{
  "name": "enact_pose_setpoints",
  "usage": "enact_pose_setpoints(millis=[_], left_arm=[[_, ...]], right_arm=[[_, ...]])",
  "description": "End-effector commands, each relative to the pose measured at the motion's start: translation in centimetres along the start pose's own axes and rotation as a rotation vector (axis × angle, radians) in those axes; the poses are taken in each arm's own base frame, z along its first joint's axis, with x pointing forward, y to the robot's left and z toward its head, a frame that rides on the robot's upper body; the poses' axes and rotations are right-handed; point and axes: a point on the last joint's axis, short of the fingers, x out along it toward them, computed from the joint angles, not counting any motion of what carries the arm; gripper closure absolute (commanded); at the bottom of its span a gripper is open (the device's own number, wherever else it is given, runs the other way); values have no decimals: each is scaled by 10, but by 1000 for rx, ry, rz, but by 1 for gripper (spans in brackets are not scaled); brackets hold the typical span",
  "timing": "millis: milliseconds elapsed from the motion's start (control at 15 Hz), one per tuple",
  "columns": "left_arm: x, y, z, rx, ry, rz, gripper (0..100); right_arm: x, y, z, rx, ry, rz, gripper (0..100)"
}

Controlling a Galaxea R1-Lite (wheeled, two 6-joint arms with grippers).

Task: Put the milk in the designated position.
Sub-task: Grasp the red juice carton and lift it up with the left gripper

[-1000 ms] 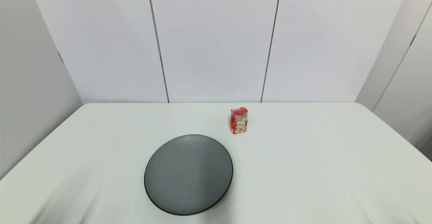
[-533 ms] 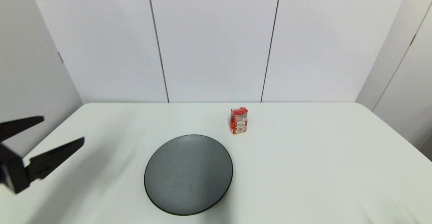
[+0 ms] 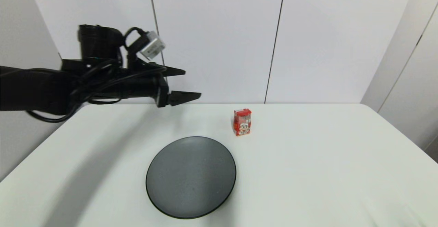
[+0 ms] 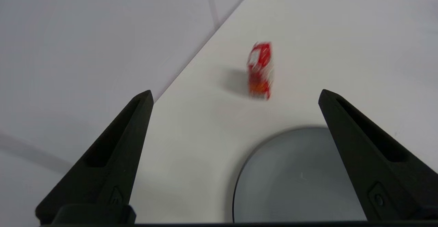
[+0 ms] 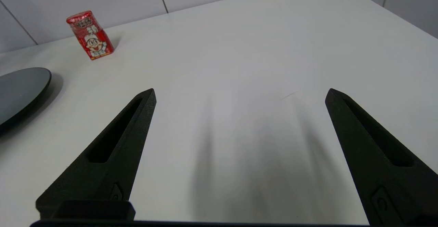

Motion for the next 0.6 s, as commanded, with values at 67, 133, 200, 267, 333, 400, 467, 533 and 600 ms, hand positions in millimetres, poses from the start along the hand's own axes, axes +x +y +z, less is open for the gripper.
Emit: enact_pose_setpoints(millis=[67, 133, 200, 267, 333, 400, 467, 533, 600], left_arm=[[123, 11, -49, 19, -33, -186, 0], [135, 12, -55, 17, -32, -195, 0], [143, 15, -63, 7, -29, -197, 0], [150, 17, -68, 6, -28, -198, 0], [156, 18, -75, 0, -23, -199, 0], [161, 20, -80, -5, -22, -200, 0], [166, 22, -83, -11, -24, -199, 0], [170, 22, -83, -17, -28, -201, 0], [176, 20, -85, -23, -29, -210, 0]], right_arm=[[0, 0, 0, 1, 3, 0, 0], [0, 0, 0, 1, 3, 0, 0], [0, 0, 0, 1, 3, 0, 0], [0, 0, 0, 1, 4, 0, 0], [0, 0, 0, 1, 4, -2, 0], [0, 0, 0, 1, 1, 1, 0], [0, 0, 0, 1, 3, 0, 0], [0, 0, 0, 1, 3, 0, 0], [0, 0, 0, 1, 4, 0, 0]])
